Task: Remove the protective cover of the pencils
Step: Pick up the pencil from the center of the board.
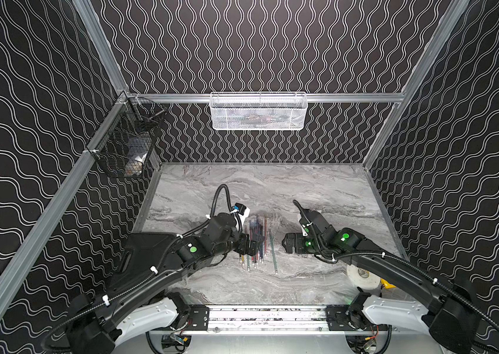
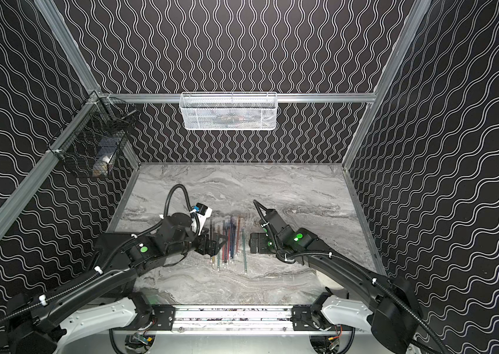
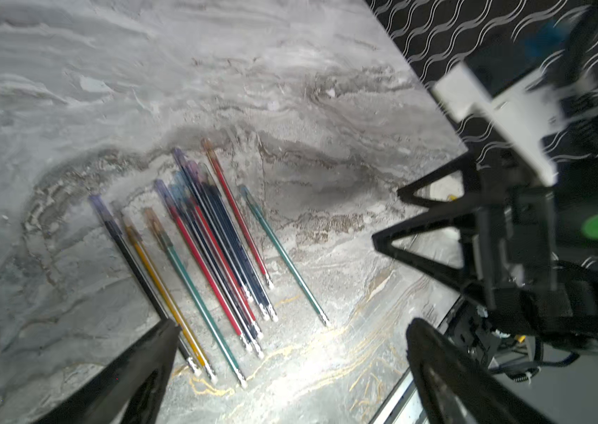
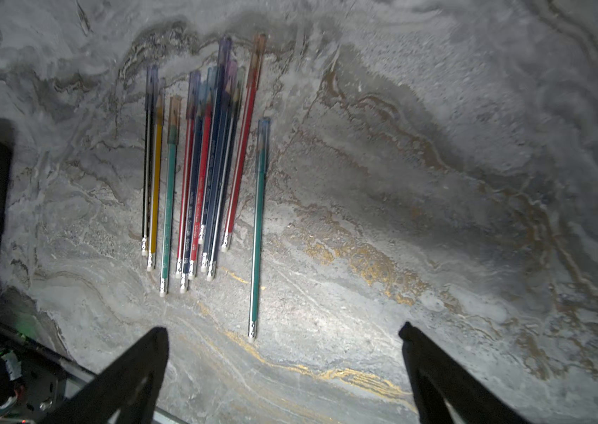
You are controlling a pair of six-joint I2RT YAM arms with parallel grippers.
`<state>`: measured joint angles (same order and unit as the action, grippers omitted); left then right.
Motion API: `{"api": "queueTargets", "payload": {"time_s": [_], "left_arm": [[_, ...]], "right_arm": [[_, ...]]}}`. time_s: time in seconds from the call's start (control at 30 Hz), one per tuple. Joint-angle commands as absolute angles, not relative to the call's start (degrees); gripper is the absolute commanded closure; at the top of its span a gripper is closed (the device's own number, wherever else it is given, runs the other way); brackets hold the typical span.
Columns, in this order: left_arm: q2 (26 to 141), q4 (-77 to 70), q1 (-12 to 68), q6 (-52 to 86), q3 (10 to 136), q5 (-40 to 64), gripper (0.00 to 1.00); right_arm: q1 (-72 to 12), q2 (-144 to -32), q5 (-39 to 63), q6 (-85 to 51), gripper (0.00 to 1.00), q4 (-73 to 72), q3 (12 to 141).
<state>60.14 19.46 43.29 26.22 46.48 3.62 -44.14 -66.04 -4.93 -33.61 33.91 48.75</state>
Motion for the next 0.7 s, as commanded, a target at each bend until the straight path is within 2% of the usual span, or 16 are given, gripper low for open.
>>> {"api": "queueTargets", "payload": {"time_s": [0.0, 0.13, 0.2, 0.43, 0.57, 0.67], "left_arm": [[63.80, 21.82, 45.07, 27.60, 47.62, 4.62, 0.00], [68.16, 20.83, 49.37, 28.28, 49.11, 2.04, 0.00], [70.49, 20.74, 51.42, 28.45, 50.37, 0.93, 0.04], [79.67, 20.60, 57.98, 31.86, 53.94, -2.90, 0.18], [84.66, 23.87, 60.94, 33.03, 57.48, -8.39, 0.20], [89.42, 26.55, 62.37, 33.00, 61.84, -10.00, 0.33]], "right_arm": [[-44.04, -64.11, -8.13, -35.81, 0.01, 35.23, 47.63], [-42.68, -61.12, -8.45, -38.17, 0.01, 37.32, 46.64], [-40.52, -58.68, -7.85, -38.87, 0.01, 38.24, 45.79], [-22.73, -49.30, 2.98, -37.12, 0.01, 39.11, 40.08], [-21.16, -47.63, 4.60, -37.42, 0.01, 38.68, 37.61], [-21.17, -47.31, 5.02, -37.95, 0.01, 37.77, 36.47]]}}
